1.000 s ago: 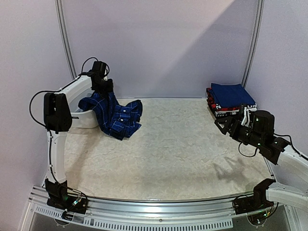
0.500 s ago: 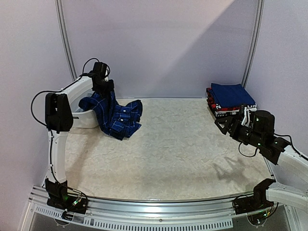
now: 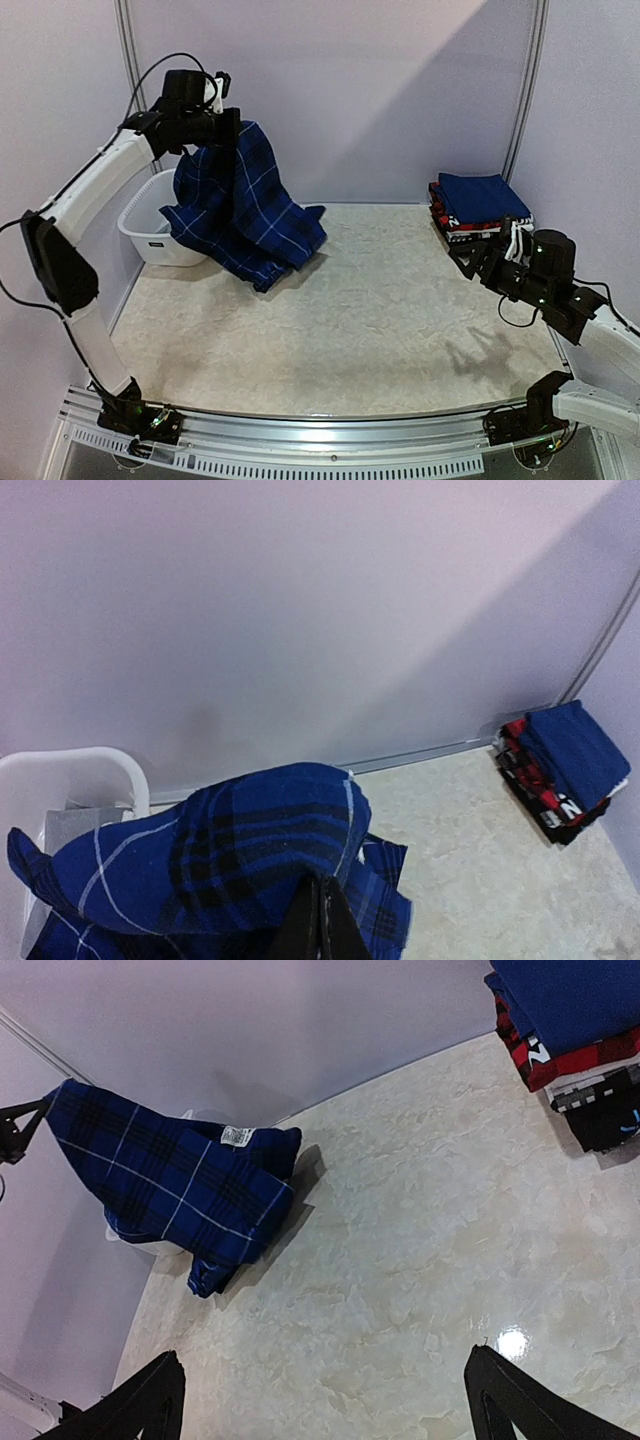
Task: Fold and stack the mixed laundry pile
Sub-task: Pick up the rectangle-folded shirt from the corner of the board, then pick up the rectangle-folded shirt.
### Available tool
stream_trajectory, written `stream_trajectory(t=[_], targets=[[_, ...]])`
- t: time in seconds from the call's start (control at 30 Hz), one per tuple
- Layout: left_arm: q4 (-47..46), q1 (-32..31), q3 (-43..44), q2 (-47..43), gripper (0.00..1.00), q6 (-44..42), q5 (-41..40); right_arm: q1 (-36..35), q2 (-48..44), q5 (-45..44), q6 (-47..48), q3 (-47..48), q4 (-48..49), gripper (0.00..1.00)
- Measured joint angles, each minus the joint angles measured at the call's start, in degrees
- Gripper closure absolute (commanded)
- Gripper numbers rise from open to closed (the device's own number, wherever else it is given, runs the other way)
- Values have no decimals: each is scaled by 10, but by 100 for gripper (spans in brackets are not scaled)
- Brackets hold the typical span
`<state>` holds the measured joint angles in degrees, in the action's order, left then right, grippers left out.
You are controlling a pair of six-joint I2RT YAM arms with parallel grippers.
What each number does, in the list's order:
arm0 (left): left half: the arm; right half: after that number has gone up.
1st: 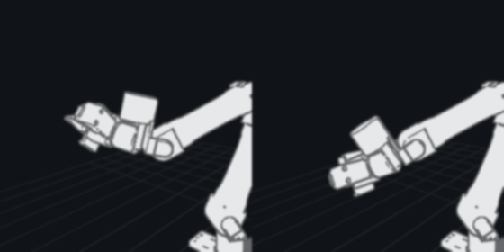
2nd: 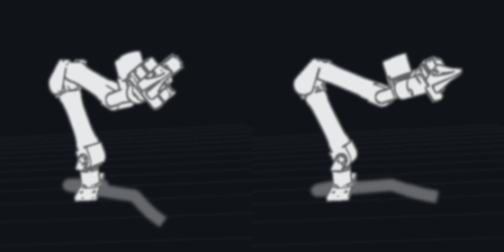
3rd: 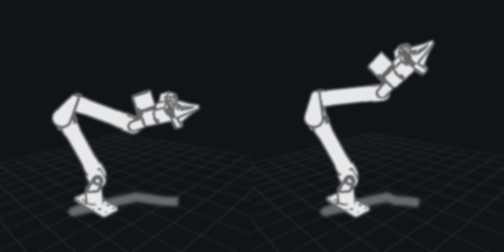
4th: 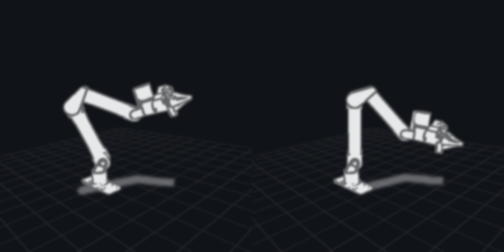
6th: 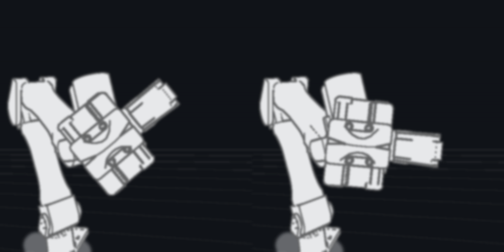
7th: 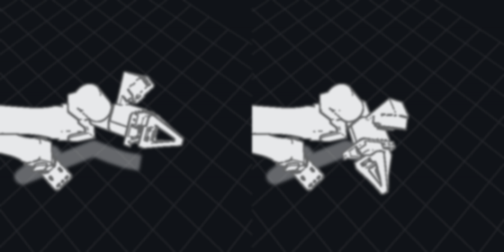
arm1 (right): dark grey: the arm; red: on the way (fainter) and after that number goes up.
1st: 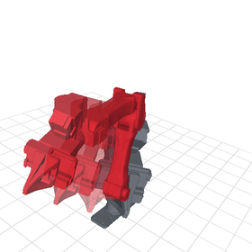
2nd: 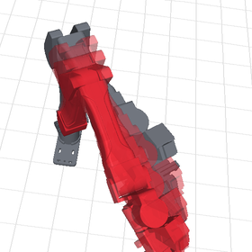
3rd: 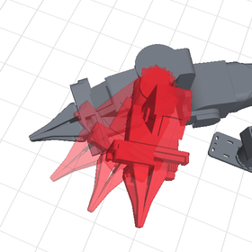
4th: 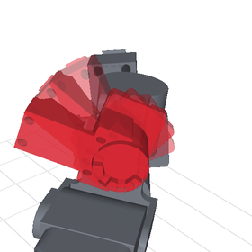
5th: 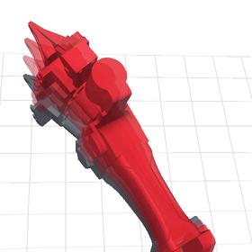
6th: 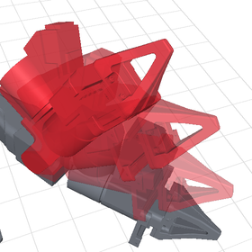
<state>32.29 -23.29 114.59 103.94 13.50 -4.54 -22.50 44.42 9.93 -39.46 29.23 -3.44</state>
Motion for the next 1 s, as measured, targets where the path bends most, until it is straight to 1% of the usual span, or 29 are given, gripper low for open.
stream_trajectory(t=[0.13,0.33,0.47,0.57,0.73,0.87,1.0], targets=[[-20,-44,-92,-107,100,0,-9,0,-7,-1,4,0,-3,1],[-43,-122,-222,-243,100,4,-27,0,-16,4,5,-1,-5,1],[-87,-143,-322,-320,100,19,-38,0,-17,5,4,-10,3,1],[-121,-143,-398,-341,100,30,-54,0,2,8,2,-14,13,1],[-136,-143,-495,-328,100,42,-81,0,64,29,1,-16,50,1],[-146,-143,-527,-328,100,48,-105,-2,97,57,1,-34,103,1],[-162,-143,-545,-335,100,53,-130,-24,125,70,1,-43,142,1]])
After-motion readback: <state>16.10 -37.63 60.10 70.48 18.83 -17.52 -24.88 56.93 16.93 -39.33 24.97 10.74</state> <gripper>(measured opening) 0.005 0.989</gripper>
